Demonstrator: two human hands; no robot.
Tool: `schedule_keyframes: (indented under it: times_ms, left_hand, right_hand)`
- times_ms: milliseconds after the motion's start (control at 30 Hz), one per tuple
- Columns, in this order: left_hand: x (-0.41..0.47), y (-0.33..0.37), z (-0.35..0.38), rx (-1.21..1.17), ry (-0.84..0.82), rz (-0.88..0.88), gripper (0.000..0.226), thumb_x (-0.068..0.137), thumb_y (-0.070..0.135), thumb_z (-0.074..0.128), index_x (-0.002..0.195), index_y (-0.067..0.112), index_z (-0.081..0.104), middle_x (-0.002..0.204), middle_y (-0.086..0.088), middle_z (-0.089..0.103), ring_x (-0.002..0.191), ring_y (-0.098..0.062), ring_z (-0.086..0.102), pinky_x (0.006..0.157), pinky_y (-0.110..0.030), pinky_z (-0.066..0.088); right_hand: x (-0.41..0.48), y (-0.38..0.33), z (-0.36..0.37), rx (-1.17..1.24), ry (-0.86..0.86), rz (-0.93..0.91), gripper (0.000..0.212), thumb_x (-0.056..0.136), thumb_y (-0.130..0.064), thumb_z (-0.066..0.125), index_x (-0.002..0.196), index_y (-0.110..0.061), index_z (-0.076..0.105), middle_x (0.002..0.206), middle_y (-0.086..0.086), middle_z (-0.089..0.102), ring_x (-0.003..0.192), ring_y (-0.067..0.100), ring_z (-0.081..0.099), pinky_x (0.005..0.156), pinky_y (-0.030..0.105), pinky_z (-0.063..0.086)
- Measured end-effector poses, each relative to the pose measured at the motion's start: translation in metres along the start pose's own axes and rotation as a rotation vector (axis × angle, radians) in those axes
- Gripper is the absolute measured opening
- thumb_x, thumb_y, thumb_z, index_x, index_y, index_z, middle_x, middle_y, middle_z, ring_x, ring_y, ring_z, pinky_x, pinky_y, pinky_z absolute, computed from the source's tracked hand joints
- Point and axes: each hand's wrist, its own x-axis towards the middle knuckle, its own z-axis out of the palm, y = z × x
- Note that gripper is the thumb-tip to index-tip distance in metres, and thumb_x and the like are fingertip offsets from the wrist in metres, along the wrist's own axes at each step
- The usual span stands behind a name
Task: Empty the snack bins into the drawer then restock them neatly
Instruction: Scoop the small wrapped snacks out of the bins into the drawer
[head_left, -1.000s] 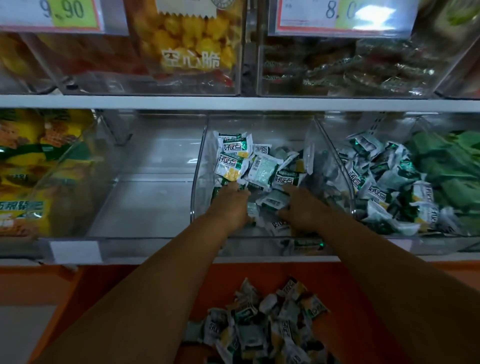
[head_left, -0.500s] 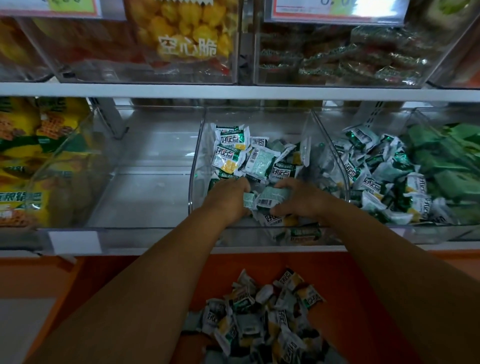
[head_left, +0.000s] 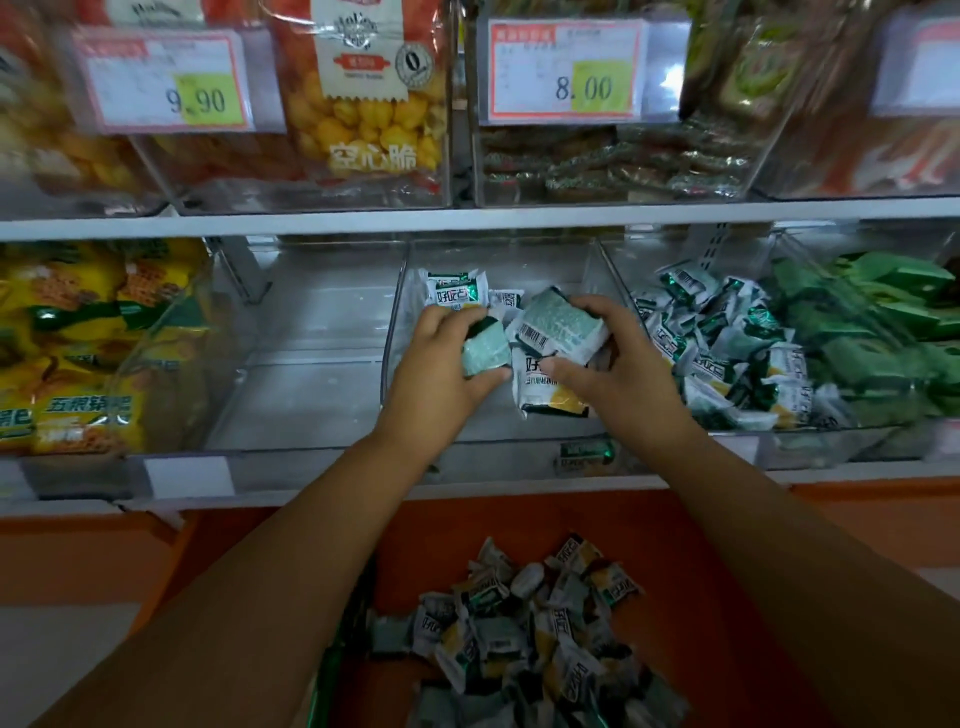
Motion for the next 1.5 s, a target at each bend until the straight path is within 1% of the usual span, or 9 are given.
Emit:
schedule_keyframes:
  times_ms: [167,333,433,533,633,900,1133,1300,1500]
  left_hand:
    - [-0.066,0.009,-0.005,-0.002,-0.112,0.033,0.066,0.08,0.037,0.077,0.139,0.024,0.049,0.127,0.007,0.043,0.106,0.001,0.04,0.087,-0.014,0.034]
    - [-0.138,-0.019,0.05,0.019,-0.432,-0.049,0.062,0.083,0.038,0.074,0.138,0.025,0.049,0.119,0.008,0.041,0.093,0.003,0.037,0.073,-0.004,0.032]
    - [-0.166,-0.048,0.094,-0.017,-0.607,-0.228,0.062,0.085,0.037,0.073,0.14,0.022,0.048,0.121,0.006,0.043,0.102,-0.007,0.044,0.081,-0.009,0.036]
    - [-0.19,-0.072,0.131,-0.06,-0.735,-0.42,0.065,0.085,0.034,0.074,0.142,0.02,0.046,0.146,-0.005,0.042,0.127,-0.024,0.046,0.103,-0.039,0.042]
    - [-0.206,-0.087,0.156,-0.054,-0.818,-0.472,0.062,0.09,0.029,0.07,0.144,0.019,0.044,0.148,-0.007,0.041,0.129,-0.026,0.046,0.104,-0.038,0.041]
    - [-0.215,-0.104,0.175,-0.026,-0.923,-0.49,0.069,0.09,0.032,0.069,0.15,0.029,0.034,0.154,-0.008,0.025,0.135,-0.032,0.038,0.11,-0.044,0.038]
    - [-0.182,-0.079,0.121,0.038,-0.807,-0.291,0.061,0.091,0.035,0.066,0.146,0.025,0.042,0.155,-0.001,0.033,0.138,-0.021,0.037,0.112,-0.035,0.034]
    - [-0.137,-0.029,0.043,0.02,-0.504,-0.044,0.043,0.092,0.042,0.062,0.134,0.033,0.054,0.123,0.01,0.054,0.107,-0.006,0.054,0.085,-0.023,0.044]
    - [-0.083,-0.002,-0.024,-0.039,-0.269,0.067,0.035,0.09,0.033,0.067,0.124,0.035,0.06,0.105,0.022,0.051,0.091,0.01,0.051,0.078,-0.009,0.041]
  right_hand:
    - [-0.058,0.003,-0.018,-0.039,-0.159,0.078,0.049,0.087,-0.027,0.07,0.119,-0.052,0.044,0.127,-0.025,0.047,0.111,-0.003,0.052,0.085,0.016,0.05]
    - [-0.12,0.068,-0.021,-0.063,-0.323,0.366,0.046,0.086,-0.024,0.07,0.121,-0.038,0.045,0.117,-0.018,0.054,0.088,-0.01,0.061,0.068,0.015,0.053]
    - [-0.144,0.124,-0.009,-0.107,-0.4,0.587,0.05,0.085,-0.028,0.071,0.126,-0.032,0.043,0.123,-0.001,0.056,0.088,0.004,0.064,0.072,0.023,0.056]
    - [-0.162,0.167,0.007,-0.16,-0.443,0.771,0.06,0.09,-0.02,0.069,0.141,-0.024,0.037,0.141,0.007,0.046,0.102,0.019,0.059,0.086,0.035,0.055]
    - [-0.173,0.198,0.025,-0.243,-0.476,0.815,0.06,0.09,-0.017,0.068,0.141,-0.024,0.037,0.144,0.018,0.043,0.117,0.035,0.055,0.093,0.048,0.051]
    - [-0.173,0.219,0.04,-0.41,-0.511,0.78,0.071,0.088,-0.03,0.07,0.147,-0.032,0.031,0.145,0.012,0.037,0.095,0.023,0.054,0.066,0.024,0.046]
    - [-0.152,0.165,0.021,-0.49,-0.47,0.596,0.045,0.095,-0.037,0.057,0.139,-0.031,0.046,0.139,0.008,0.048,0.094,0.017,0.059,0.076,0.023,0.047]
    - [-0.123,0.072,-0.001,-0.418,-0.338,0.337,0.022,0.095,-0.036,0.056,0.117,-0.033,0.06,0.11,-0.01,0.063,0.101,0.007,0.06,0.087,0.024,0.049]
    - [-0.076,-0.017,-0.019,-0.395,-0.245,0.081,0.016,0.097,-0.035,0.051,0.11,-0.038,0.06,0.098,-0.026,0.058,0.089,-0.011,0.055,0.069,0.005,0.043]
